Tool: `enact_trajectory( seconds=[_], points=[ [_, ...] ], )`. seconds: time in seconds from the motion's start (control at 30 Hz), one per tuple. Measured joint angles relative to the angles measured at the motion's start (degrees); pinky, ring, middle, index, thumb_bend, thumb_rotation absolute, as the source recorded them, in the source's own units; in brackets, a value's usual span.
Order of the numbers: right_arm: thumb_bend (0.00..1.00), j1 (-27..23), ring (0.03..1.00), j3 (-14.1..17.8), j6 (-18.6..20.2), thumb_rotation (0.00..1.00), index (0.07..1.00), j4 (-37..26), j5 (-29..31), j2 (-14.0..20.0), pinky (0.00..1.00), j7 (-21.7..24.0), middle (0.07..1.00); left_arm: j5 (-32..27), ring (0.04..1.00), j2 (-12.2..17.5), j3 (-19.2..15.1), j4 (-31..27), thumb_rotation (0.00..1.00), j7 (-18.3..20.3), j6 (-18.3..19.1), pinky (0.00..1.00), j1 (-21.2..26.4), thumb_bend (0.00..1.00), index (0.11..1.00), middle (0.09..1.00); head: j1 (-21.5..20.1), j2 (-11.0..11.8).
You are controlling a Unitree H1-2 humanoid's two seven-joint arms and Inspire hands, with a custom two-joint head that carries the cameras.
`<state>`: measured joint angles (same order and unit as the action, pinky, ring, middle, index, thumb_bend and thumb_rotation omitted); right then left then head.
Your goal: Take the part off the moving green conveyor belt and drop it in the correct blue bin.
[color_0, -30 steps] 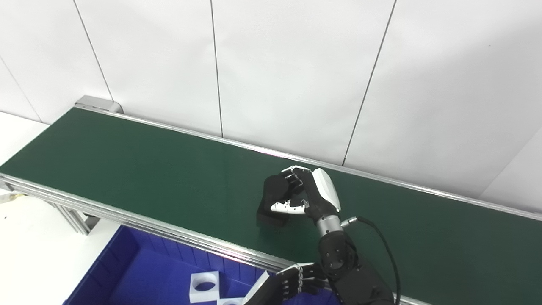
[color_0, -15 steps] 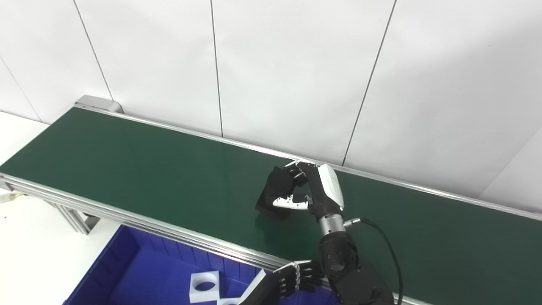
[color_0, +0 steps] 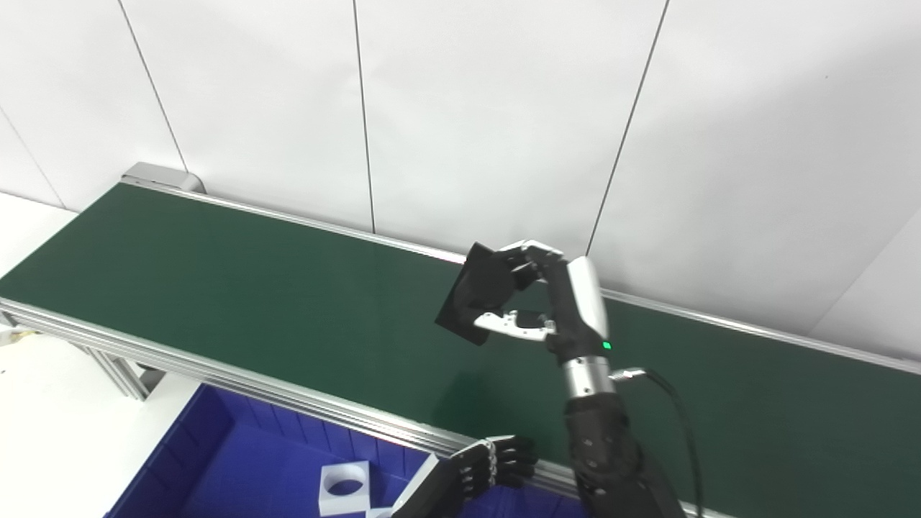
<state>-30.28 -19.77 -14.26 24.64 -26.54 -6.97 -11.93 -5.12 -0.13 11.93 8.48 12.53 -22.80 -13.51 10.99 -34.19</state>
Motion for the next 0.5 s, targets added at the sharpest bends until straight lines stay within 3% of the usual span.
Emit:
enact_trajectory(
  seconds=[0.1, 0.33, 0.5],
  points=[
    [0.52, 3.5, 0.454, 1.3, 2.8, 0.00, 0.483, -8.9, 1.2, 1.1, 0.42, 2.8, 0.505, -0.7, 0.755, 0.8, -0.3, 0.0, 0.27, 0.4, 0.0, 0.75, 0.0, 0.95, 0.784, 0.778, -0.9, -0.2],
    [0.52, 7.5, 0.448, 3.7, 5.8, 0.00, 0.488, -22.2, 3.3, 3.4, 0.41, 7.1, 0.502, -1.9, 0.753, 2.0, -1.0, 0.0, 0.28, 1.2, 0.0, 0.75, 0.0, 0.96, 0.784, 0.772, -5.0, -1.1],
    [0.52, 11.6, 0.441, 5.1, 10.6, 0.00, 0.493, -32.7, 3.5, 4.1, 0.38, 10.0, 0.502, -2.5, 0.756, 3.0, -1.3, 0.0, 0.29, 1.9, 0.0, 0.75, 0.0, 0.95, 0.787, 0.775, -7.6, -1.8]
  ],
)
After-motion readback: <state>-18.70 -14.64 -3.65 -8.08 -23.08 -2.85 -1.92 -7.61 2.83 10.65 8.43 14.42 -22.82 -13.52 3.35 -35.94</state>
